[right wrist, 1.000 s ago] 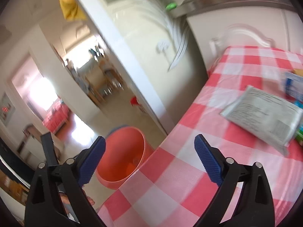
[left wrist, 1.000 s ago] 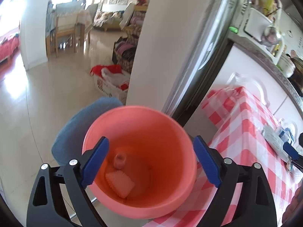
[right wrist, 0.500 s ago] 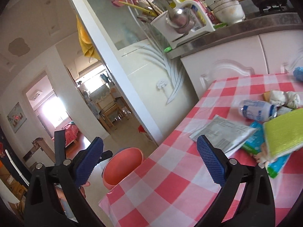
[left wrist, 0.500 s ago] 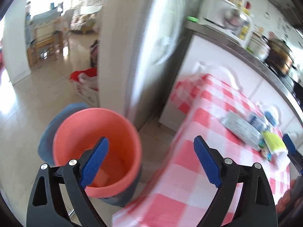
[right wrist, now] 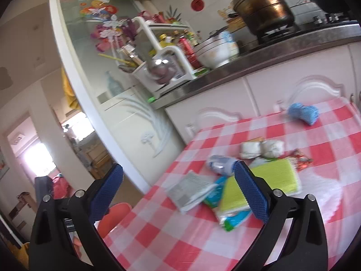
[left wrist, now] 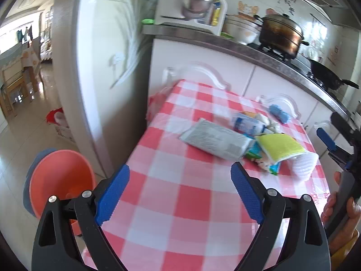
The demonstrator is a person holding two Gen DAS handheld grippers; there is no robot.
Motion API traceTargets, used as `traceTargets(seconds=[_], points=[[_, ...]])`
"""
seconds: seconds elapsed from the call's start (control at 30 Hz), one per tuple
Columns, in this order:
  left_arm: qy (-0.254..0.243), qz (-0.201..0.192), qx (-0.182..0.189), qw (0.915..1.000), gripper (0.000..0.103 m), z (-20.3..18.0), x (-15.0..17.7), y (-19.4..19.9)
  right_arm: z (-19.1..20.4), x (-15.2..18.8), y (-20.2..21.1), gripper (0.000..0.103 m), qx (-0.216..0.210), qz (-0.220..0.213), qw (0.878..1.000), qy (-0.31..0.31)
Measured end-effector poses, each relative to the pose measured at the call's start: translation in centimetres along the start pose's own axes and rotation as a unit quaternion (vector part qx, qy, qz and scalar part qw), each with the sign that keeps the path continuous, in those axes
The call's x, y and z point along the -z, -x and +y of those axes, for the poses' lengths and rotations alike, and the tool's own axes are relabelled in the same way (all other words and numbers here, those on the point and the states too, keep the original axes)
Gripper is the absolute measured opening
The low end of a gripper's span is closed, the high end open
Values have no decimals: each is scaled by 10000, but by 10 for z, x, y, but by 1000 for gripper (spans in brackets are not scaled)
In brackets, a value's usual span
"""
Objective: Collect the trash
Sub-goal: 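Return both tools to the table toward the grey packet and foam net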
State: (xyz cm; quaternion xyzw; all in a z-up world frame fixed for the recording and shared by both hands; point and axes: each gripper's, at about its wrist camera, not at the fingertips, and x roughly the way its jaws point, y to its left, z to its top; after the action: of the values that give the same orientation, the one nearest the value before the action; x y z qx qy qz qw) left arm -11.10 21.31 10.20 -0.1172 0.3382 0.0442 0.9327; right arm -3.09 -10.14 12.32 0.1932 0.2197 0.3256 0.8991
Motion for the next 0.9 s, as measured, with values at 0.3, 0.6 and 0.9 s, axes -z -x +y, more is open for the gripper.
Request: traceTargets(seconds=[0.3, 0.6, 0.9], points=[[-109, 130, 312, 9994, 94, -43, -7, -7, -59, -17, 29, 99, 282, -232, 9971, -665], [225, 682, 636, 9954, 94, -73, -3, -41, -113, -24, 56, 99, 705, -451, 9888, -1239], [1309, 1183, 787, 9812, 94, -79, -12, -89, -168, -9, 57, 99, 907, -82, 9748, -2038]])
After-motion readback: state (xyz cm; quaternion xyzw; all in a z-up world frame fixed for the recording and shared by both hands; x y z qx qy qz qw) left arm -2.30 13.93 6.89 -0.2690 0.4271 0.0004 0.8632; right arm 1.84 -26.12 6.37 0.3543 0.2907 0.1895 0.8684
